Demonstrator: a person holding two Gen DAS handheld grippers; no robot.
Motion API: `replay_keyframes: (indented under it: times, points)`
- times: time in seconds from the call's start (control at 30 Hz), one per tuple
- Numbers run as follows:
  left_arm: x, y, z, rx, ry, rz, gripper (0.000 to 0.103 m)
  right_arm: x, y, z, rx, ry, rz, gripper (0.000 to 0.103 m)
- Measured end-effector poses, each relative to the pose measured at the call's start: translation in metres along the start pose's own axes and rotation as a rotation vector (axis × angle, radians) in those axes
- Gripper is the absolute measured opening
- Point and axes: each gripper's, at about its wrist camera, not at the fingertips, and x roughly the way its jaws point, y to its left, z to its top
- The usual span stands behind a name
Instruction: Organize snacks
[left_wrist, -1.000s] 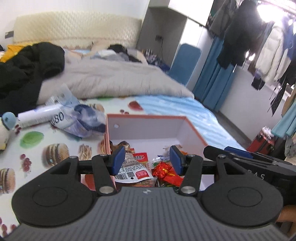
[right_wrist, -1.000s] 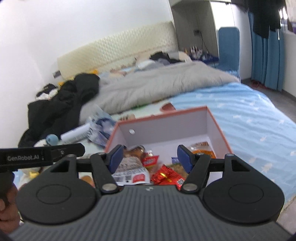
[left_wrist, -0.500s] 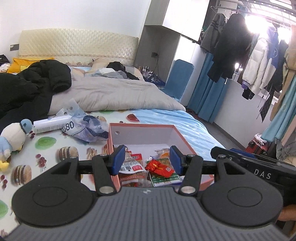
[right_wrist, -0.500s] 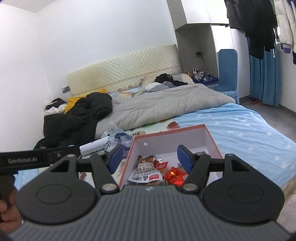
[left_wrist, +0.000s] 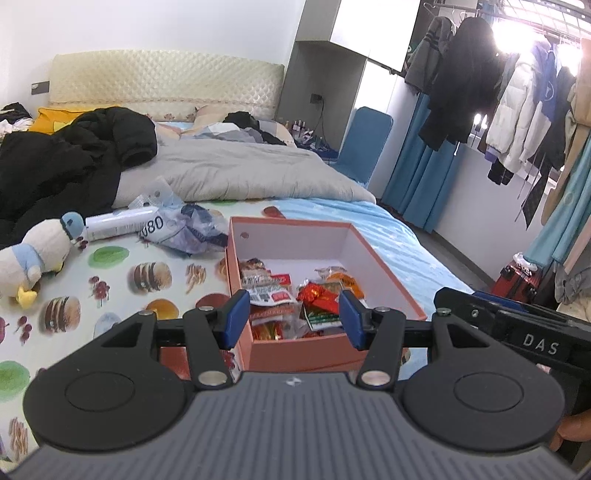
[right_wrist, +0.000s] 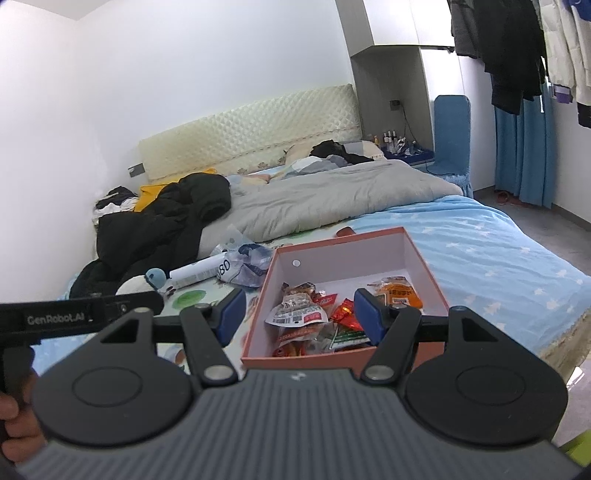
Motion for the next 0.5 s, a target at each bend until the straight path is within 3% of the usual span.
replay_keyframes:
  times: [0.5]
  points:
    - [0.023, 0.009, -0.018, 0.03, 0.055, -0.011, 0.06, 0.002, -0.005, -0.031, -0.002, 0.016, -0.058, 0.067]
